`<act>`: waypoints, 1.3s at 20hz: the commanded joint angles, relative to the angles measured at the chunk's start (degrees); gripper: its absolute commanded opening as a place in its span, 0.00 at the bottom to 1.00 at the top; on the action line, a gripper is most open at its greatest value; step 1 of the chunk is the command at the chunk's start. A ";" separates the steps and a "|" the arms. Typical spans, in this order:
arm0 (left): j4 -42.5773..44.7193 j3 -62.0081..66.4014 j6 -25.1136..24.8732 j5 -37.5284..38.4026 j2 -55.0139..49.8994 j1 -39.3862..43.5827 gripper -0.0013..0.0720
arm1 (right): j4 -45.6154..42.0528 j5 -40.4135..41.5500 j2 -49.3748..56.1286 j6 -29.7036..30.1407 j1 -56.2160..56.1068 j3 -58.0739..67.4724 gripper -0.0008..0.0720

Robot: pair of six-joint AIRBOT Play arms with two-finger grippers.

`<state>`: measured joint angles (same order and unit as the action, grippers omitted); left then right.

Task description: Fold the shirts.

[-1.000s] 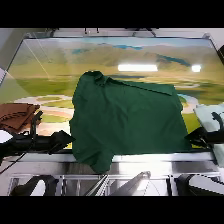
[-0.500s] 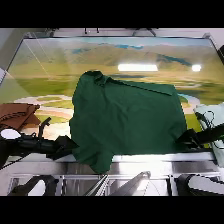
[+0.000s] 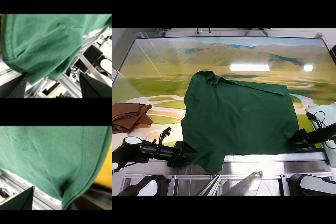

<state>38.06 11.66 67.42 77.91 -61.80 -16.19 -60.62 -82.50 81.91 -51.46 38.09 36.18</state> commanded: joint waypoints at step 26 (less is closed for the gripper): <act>3.89 -12.09 21.66 -6.36 43.36 -0.04 0.88 | 0.42 9.20 0.00 -0.04 -0.04 0.04 0.67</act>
<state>51.59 2.96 94.98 79.50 -18.79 -16.19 -60.18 -82.52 81.93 -51.48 38.09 36.16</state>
